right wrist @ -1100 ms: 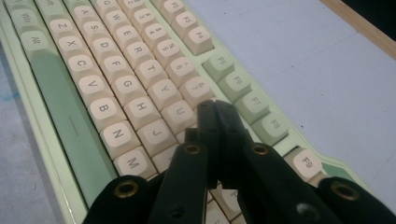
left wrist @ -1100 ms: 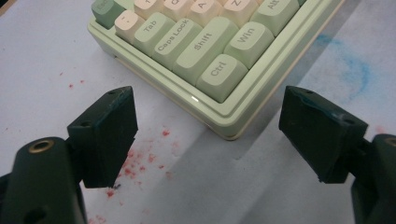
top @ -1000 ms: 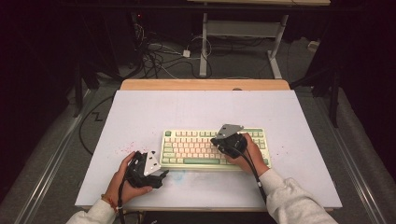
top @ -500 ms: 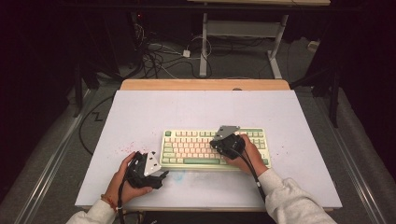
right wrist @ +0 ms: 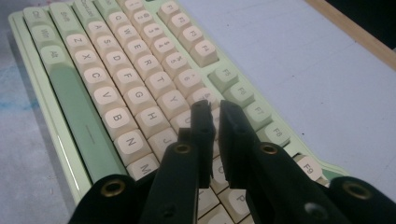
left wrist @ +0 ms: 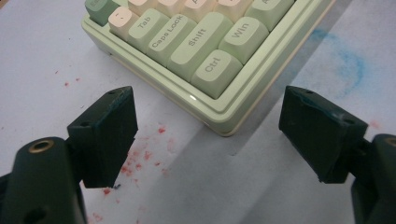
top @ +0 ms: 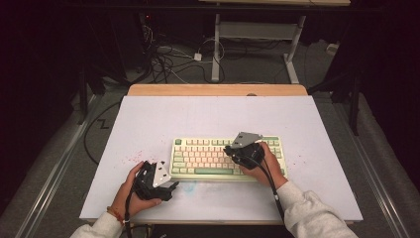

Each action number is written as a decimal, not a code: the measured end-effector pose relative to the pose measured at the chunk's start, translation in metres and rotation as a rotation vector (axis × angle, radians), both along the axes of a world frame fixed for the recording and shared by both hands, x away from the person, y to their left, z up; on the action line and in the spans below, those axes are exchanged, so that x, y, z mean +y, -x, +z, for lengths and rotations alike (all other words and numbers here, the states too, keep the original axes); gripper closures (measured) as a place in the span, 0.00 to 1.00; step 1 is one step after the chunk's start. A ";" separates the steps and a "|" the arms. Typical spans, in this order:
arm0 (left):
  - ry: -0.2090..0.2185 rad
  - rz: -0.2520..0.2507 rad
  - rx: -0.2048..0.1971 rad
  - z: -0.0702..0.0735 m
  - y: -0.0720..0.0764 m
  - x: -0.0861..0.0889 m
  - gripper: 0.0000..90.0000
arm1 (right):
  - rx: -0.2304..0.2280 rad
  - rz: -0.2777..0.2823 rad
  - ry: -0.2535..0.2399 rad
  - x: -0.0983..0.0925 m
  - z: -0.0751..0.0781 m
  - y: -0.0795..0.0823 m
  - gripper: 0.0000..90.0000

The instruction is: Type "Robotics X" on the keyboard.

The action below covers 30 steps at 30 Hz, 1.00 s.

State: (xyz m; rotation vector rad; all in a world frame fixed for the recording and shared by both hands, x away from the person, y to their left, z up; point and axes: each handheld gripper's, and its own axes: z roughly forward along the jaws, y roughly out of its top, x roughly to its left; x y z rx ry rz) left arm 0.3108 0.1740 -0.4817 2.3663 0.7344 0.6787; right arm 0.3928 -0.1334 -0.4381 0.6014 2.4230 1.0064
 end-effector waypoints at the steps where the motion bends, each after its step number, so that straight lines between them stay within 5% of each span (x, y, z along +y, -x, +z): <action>1: -0.001 -0.001 0.001 0.000 0.000 0.000 0.21 | -0.001 0.001 -0.008 -0.001 0.001 0.001 0.88; 16: -0.001 -0.006 0.004 0.001 0.001 0.001 0.21 | -0.090 -0.029 -0.072 -0.018 0.013 0.014 0.37; 30: 0.065 -0.010 -0.005 0.008 0.004 0.004 0.26 | -0.150 -0.080 -0.126 -0.049 0.017 0.034 0.28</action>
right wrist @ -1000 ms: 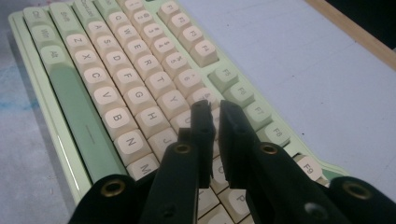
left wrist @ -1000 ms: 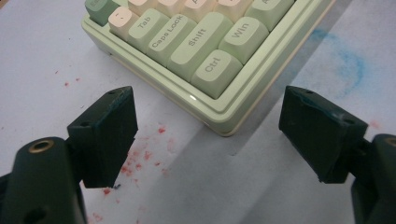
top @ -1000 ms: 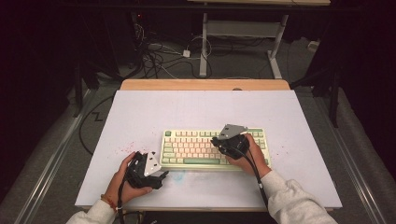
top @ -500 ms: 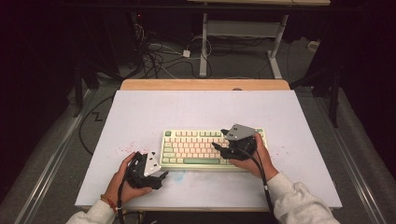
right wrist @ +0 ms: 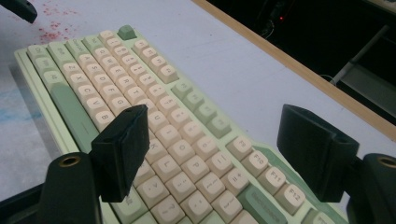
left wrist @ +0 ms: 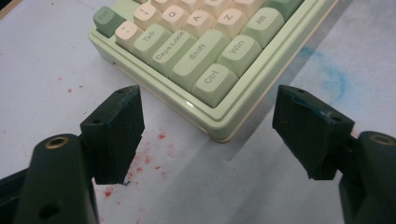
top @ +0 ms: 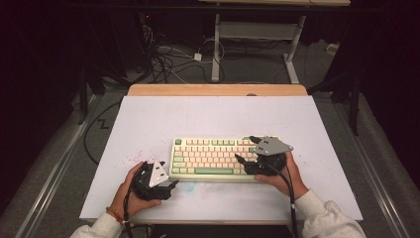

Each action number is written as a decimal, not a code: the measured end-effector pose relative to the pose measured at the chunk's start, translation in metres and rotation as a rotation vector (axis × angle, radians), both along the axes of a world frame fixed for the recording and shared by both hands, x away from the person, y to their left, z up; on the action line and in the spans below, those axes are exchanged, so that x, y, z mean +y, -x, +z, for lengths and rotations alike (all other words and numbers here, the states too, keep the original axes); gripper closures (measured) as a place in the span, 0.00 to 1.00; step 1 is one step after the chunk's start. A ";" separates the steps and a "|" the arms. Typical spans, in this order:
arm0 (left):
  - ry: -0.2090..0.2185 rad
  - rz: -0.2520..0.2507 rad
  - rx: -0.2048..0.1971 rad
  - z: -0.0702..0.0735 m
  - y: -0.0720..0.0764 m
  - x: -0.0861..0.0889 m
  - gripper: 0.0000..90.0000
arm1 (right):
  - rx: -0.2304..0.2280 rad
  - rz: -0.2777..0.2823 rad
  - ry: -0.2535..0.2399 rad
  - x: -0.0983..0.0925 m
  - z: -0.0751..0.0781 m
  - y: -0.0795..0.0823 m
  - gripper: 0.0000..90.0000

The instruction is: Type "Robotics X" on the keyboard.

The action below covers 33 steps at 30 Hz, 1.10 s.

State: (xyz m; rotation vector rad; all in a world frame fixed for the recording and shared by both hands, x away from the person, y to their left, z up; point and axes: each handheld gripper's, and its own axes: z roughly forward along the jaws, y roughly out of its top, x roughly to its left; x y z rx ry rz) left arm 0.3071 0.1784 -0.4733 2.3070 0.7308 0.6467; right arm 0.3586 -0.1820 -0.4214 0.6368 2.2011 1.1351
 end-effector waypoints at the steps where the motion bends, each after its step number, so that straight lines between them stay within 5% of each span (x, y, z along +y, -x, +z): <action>1: 0.003 -0.002 -0.001 0.001 0.000 0.000 0.26 | 0.000 -0.006 -0.002 -0.004 0.000 0.002 0.28; 17: 0.059 -0.019 0.003 0.010 0.001 0.000 0.40 | -0.022 -0.060 0.035 -0.043 -0.012 0.026 0.27; 33: 0.083 -0.078 0.089 0.019 -0.009 -0.007 0.97 | 0.001 -0.102 0.045 -0.070 -0.023 0.054 0.27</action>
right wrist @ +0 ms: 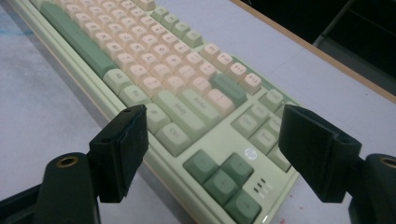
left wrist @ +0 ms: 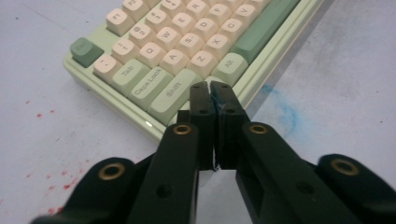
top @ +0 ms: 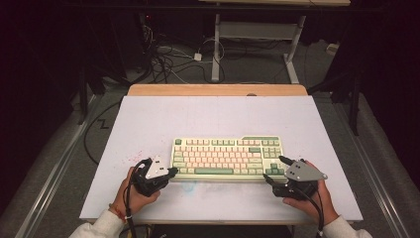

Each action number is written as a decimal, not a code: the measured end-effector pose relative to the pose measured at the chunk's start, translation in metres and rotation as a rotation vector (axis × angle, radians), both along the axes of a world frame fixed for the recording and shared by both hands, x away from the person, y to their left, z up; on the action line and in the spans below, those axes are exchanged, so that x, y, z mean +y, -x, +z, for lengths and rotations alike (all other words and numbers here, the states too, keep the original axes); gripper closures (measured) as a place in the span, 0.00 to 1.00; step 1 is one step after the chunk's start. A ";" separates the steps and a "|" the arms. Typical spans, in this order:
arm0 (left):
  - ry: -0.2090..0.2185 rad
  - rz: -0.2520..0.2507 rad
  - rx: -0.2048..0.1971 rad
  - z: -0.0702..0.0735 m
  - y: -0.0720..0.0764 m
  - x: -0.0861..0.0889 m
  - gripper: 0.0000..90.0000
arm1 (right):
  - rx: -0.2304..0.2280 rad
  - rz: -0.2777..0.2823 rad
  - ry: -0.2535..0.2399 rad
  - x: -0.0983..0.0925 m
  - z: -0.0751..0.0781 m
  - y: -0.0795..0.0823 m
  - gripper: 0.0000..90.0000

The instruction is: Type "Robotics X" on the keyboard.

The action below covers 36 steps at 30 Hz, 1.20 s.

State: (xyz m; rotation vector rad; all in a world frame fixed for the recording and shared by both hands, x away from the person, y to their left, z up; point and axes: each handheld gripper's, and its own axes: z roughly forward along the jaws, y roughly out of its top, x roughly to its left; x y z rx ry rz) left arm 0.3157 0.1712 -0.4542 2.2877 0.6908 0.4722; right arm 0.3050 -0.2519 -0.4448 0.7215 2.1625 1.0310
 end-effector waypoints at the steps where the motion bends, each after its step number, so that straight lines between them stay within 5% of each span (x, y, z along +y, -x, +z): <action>1: -0.007 -0.005 0.004 0.001 -0.001 -0.002 0.97 | 0.005 -0.001 -0.006 -0.001 -0.001 0.002 0.27; 36: -0.068 -0.063 0.050 0.004 -0.047 -0.071 0.97 | 0.001 -0.003 0.021 -0.005 -0.005 0.008 0.28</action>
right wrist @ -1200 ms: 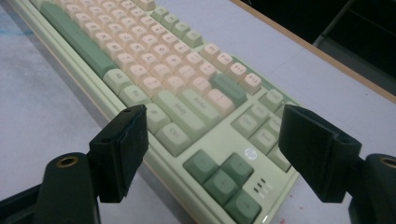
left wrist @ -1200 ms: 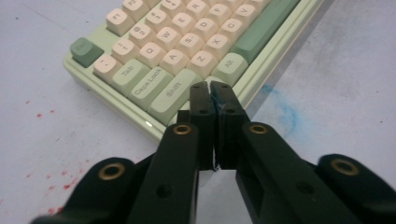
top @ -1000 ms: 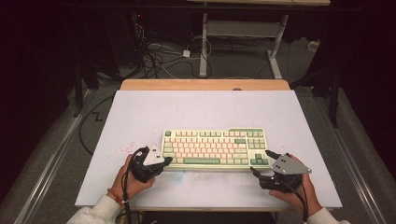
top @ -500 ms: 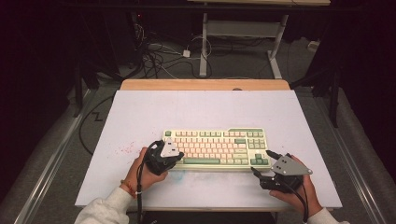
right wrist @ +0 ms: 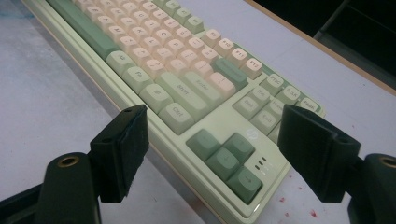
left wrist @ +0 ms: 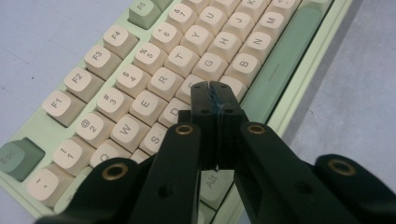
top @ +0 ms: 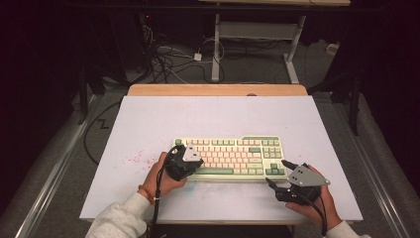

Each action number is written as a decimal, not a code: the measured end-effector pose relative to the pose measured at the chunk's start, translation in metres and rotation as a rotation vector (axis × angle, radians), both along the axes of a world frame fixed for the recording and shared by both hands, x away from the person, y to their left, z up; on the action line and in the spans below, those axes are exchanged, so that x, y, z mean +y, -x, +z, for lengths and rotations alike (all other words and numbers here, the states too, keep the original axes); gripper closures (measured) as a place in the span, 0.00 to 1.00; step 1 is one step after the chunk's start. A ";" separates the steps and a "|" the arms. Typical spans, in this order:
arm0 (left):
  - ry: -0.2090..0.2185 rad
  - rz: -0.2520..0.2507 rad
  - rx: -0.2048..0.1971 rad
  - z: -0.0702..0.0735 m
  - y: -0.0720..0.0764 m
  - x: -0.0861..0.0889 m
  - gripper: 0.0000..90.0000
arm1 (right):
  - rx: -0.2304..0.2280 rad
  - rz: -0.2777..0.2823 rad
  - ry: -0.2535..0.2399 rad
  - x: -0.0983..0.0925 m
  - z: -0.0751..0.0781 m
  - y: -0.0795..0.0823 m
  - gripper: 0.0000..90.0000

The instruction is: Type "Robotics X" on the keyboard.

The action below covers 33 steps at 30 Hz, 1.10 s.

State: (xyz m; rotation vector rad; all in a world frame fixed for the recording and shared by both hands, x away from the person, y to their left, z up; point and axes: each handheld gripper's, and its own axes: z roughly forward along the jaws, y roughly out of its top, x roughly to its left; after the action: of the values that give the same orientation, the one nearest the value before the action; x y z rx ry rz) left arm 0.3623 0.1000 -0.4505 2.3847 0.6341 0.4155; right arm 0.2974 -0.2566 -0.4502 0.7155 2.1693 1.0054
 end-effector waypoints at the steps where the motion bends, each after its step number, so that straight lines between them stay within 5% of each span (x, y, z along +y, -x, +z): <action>1: 0.003 0.000 0.004 0.000 -0.001 0.000 0.97 | 0.000 0.001 0.001 0.000 0.000 0.000 0.28; 33: -0.037 -0.015 -0.010 -0.003 -0.003 -0.007 0.97 | 0.005 0.013 0.025 0.003 -0.002 0.001 0.28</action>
State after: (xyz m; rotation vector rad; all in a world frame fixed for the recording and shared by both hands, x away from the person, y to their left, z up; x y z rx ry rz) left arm 0.3651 0.0926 -0.4539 2.4200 0.6083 0.4355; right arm 0.2966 -0.2535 -0.4522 0.6932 2.1895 0.9827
